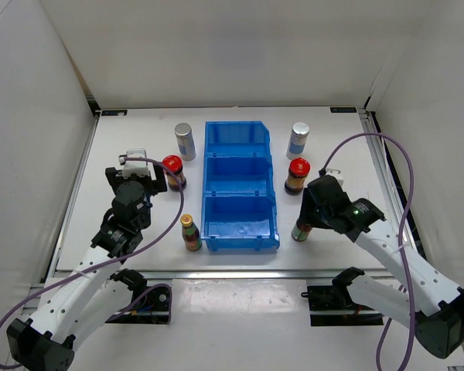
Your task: Organize the condiment bottles
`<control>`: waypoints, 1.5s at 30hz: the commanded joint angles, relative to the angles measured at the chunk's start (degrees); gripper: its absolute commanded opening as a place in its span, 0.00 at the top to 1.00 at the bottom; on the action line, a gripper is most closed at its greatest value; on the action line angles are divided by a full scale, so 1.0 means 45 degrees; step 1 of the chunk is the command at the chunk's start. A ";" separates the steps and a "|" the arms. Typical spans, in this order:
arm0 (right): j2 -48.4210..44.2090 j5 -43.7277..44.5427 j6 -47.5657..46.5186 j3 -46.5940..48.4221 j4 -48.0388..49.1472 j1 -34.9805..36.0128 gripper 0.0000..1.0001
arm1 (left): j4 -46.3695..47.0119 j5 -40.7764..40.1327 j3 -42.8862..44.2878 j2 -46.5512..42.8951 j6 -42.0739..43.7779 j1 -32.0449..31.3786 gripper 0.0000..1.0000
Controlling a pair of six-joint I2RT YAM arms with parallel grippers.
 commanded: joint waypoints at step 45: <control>0.4439 0.1305 -0.2188 0.5174 0.2224 0.4213 1.00 | 0.0188 0.0074 -0.0229 0.0051 0.0188 -0.0060 0.00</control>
